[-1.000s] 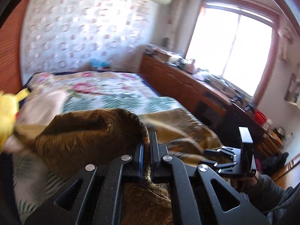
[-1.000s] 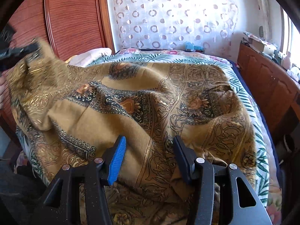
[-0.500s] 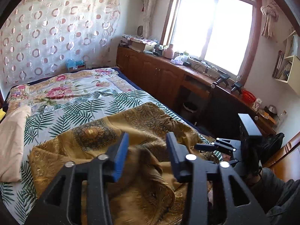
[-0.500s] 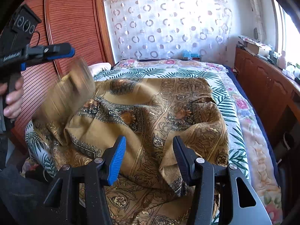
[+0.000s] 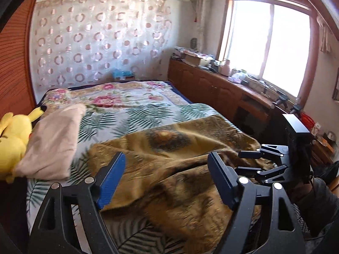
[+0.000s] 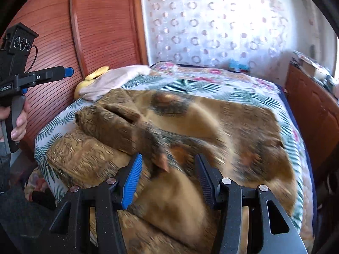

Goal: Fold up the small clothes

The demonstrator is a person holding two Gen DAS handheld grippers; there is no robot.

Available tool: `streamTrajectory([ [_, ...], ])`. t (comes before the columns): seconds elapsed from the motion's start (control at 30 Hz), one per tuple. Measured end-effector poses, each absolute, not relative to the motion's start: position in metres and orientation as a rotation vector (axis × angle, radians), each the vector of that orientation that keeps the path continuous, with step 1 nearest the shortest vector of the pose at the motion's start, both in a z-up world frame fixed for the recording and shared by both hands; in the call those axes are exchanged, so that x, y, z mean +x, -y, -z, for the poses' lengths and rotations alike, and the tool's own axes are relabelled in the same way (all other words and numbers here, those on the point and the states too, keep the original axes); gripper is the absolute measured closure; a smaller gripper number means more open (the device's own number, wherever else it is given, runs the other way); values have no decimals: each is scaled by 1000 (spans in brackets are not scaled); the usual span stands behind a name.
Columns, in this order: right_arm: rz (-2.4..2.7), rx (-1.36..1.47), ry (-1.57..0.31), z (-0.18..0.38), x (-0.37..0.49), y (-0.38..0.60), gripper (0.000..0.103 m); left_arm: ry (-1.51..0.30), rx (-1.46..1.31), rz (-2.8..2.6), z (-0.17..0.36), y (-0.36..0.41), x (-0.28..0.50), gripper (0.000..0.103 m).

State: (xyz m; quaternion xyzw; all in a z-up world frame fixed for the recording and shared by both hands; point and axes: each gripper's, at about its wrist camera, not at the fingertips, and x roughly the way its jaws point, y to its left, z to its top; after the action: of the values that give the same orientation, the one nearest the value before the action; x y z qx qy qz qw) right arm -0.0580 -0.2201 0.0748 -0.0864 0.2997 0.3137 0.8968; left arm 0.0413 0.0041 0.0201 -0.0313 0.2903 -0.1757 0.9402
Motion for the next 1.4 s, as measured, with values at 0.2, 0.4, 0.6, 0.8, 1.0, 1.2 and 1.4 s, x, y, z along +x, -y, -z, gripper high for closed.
streamTrajectory([
  [0.2,-685,-287,-698,-57,-30,173,46,-624,-117,259,3,-45,35,23],
  [0.4,-762,-291,-733,-55,-12,154,98,-638,-149,221,16,-59,30,23],
  [0.6,-803,-162,-600,-103,-30,182,98,-633,-162,224,18,-63,28,23],
  [0.8,-634,-127,-562,-128,-52,254,98,-615,-154,249,9,-55,22,23],
  [1.0,-437,-153,-733,-78,-34,304,93,-601,-143,268,6,-46,23,23],
  [1.2,-407,-135,-695,-89,-41,304,55,-609,-122,282,6,-33,25,23],
  [1.4,-504,-203,-604,-104,-54,266,54,-614,-109,287,6,-25,26,23],
])
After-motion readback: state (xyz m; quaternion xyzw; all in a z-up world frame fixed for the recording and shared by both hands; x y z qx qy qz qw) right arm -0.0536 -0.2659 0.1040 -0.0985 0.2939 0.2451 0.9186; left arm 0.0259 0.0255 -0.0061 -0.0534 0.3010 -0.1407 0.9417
